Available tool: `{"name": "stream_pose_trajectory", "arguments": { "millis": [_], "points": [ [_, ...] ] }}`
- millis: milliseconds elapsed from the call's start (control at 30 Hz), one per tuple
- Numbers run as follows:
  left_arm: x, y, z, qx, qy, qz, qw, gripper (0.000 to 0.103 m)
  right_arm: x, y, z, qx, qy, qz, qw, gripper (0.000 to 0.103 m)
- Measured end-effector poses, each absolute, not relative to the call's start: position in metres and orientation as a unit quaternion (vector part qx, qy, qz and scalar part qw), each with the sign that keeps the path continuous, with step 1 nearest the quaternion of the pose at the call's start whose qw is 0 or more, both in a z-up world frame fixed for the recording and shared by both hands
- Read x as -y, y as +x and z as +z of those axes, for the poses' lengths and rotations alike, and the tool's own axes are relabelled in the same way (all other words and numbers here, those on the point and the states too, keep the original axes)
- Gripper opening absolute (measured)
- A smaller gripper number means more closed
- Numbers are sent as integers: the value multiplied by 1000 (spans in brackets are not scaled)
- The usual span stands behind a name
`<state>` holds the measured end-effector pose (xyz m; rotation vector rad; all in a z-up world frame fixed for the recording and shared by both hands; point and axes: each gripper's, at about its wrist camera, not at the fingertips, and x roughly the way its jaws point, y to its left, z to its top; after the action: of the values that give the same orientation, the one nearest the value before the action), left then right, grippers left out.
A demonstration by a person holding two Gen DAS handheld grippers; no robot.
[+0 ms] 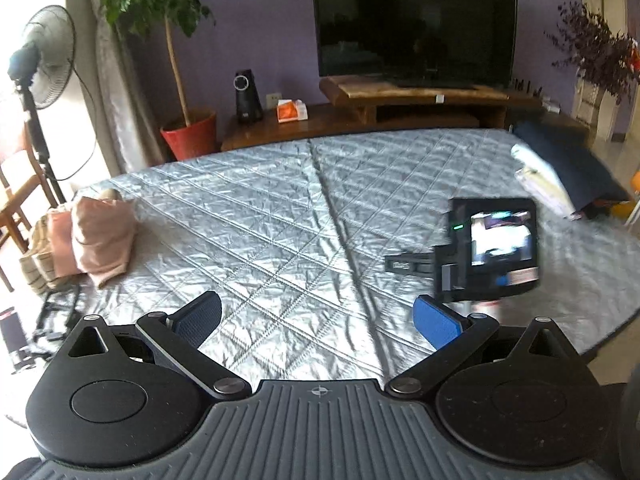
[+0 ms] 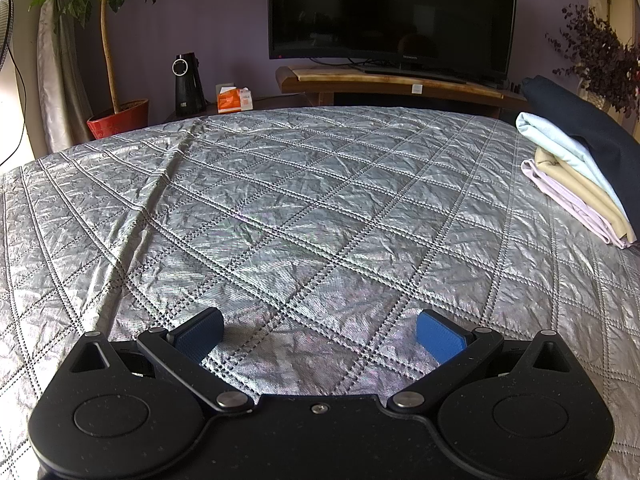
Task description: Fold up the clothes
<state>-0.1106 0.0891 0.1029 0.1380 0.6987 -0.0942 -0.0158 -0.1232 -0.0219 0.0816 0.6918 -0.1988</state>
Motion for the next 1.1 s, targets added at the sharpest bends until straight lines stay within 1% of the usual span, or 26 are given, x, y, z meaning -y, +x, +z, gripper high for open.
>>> {"name": "stream_pose_trajectory", "arguments": {
  "millis": [200,333,533,833,1100],
  "points": [
    [-114,-41,52,-346,52,-7,937,103,123,-16,-22,-338,40,-97,935,102],
    [-134,9,21,-373,14,39,927,103,123,-16,-22,-338,40,-97,935,102],
    [-135,57,-22,-397,24,50,916,103,123,-15,-22,-338,40,-97,935,103],
    [-142,66,-53,-351,2,27,936,103,123,-15,-22,-338,40,-97,935,103],
    [-67,29,-23,-350,5,30,936,103,123,-15,-22,-338,40,-97,935,103]
  ]
}}
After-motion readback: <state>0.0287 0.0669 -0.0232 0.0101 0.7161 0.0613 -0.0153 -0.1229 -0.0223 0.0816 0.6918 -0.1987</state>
